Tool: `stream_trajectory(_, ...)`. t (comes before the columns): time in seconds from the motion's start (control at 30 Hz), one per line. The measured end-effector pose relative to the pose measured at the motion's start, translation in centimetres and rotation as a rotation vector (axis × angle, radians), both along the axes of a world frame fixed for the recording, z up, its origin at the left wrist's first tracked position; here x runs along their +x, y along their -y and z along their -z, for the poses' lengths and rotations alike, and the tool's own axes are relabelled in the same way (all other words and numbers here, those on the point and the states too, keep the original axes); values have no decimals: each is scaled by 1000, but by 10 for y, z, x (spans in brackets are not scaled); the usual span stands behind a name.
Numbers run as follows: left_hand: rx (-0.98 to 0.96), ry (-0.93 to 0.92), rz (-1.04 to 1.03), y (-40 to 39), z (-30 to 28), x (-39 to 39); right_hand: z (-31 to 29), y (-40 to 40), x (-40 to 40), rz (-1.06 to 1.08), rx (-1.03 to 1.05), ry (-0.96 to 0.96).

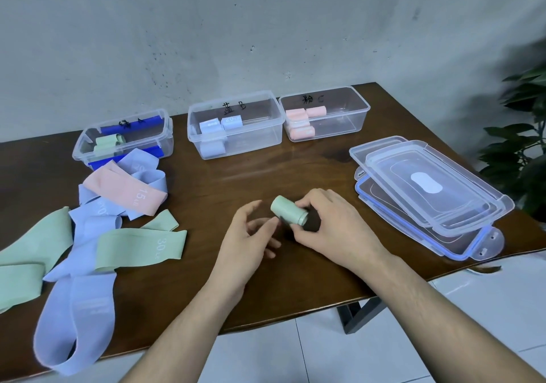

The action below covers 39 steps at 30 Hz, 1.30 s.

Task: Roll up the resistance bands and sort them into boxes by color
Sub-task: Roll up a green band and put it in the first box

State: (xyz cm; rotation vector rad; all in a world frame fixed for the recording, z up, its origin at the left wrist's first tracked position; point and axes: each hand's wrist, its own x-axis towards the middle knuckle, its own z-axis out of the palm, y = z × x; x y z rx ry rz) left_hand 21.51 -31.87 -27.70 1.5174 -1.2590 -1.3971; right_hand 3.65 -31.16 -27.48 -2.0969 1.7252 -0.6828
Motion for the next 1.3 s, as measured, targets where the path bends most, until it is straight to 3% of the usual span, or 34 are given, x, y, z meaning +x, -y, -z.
stream_trajectory(0.1,172,-308,-45,-3,-5,-11,-3,-2,1,9,-16,34)
stream_trajectory(0.2,260,-455,-78,-3,-8,-22,-4,-4,3,-18,-21,50)
stream_trajectory(0.43,249,-480,-67,-1,-12,-32,-2,0,-10,-92,37,103)
stream_trajectory(0.8,220,-456,33,-1,-17,-48,-20,25,-31,-290,65,18)
stream_trajectory(1.13,182,-559,-68,7,-24,-36,-24,48,-8,-219,53,73)
stream_trajectory(1.3,239,-442,-128,28,-32,-8,-36,63,18,-227,-19,-28)
